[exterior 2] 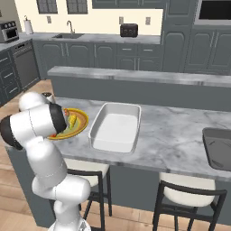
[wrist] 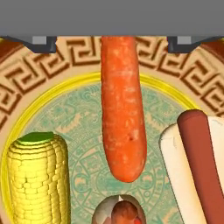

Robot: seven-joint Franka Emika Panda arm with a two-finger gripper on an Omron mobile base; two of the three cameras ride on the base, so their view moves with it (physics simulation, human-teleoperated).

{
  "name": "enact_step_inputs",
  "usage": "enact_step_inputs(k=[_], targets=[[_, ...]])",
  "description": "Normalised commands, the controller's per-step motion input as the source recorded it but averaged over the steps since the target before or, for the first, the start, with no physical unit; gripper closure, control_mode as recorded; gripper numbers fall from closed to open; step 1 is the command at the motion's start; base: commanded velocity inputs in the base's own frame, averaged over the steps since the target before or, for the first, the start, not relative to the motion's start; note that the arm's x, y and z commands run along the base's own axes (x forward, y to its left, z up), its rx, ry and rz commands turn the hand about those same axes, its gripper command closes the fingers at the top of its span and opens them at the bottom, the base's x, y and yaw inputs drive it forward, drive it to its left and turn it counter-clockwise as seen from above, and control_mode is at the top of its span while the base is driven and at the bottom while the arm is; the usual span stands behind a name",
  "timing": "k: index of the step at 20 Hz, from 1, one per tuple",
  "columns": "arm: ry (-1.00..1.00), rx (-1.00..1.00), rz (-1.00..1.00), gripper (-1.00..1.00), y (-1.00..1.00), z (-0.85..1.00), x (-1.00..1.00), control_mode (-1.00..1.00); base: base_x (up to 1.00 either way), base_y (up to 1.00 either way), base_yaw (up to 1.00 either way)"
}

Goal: Place one cooked food and one vegetable from the large plate to each tupperware container.

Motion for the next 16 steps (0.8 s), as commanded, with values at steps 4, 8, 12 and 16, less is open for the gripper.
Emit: enact_step_inputs(k=[4,8,12,16], targets=[[-0.01,0.00,0.00,-1.00,0.12,-0.34,0.19,-1.00,0.00,0.00,0.00],[0.00,0.00,0.00,-1.00,0.12,-0.12,0.17,-1.00,0.00,0.00,0.00],[0.00,0.00,0.00,1.00,0.00,-0.01,0.03,-1.00,0.00,0.00,0.00],[-0.01,-0.01,-0.01,1.00,-0.12,0.09,0.00,-1.00,0.00,0.00,0.00]])
